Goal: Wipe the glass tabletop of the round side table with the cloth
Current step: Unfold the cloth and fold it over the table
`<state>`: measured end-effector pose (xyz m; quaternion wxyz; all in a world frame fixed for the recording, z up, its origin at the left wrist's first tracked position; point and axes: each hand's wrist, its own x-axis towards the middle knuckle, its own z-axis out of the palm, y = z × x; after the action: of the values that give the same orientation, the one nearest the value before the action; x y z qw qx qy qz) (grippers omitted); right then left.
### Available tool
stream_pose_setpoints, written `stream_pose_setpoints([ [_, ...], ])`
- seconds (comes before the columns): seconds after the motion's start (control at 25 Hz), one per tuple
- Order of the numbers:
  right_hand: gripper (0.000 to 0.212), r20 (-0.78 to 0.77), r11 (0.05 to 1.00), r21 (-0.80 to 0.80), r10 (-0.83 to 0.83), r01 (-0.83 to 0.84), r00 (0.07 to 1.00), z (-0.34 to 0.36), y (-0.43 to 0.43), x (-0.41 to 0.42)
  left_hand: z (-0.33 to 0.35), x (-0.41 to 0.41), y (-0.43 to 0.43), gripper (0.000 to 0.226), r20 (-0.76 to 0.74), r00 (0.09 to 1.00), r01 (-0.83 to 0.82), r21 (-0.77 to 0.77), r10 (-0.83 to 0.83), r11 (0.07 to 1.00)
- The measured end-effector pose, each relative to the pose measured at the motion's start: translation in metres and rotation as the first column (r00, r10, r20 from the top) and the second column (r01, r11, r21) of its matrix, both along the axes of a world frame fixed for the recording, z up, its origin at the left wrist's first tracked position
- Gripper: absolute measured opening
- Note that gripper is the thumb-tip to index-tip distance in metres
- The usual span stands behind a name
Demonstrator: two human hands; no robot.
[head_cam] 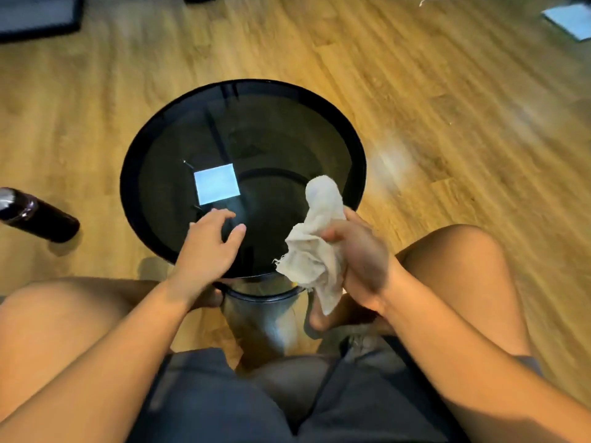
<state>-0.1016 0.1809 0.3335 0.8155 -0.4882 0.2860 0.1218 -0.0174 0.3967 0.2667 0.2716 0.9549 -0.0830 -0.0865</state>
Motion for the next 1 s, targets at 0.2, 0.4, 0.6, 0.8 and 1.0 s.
stream_pose_setpoints([
  [0.2,0.058,0.076,0.913,0.398,0.064,-0.089,0.995,0.008,0.019,-0.001,0.065,-0.066,-0.017,0.038,-0.607,0.769,-0.451,-0.737,-0.200,0.504],
  [0.4,0.070,0.057,0.940,0.312,0.129,-0.140,0.990,-0.005,0.036,0.005,0.047,-0.082,0.016,0.031,-0.591,0.807,-0.564,-0.767,0.005,0.306],
  [0.6,0.041,-0.031,0.956,0.058,0.289,-0.287,0.957,-0.012,0.044,0.004,0.046,-0.080,0.018,0.056,-0.632,0.772,-0.605,-0.702,0.062,0.377],
  [0.8,0.066,-0.016,0.956,0.174,0.240,-0.234,0.971,-0.018,0.036,0.006,0.038,-0.076,0.009,0.073,-0.678,0.734,-0.629,-0.659,0.037,0.413],
  [1.0,0.037,0.030,0.863,-0.416,0.328,-0.286,0.944,-0.026,0.027,0.009,0.034,-0.067,0.009,0.054,-0.642,0.762,-0.630,-0.707,0.080,0.322],
])
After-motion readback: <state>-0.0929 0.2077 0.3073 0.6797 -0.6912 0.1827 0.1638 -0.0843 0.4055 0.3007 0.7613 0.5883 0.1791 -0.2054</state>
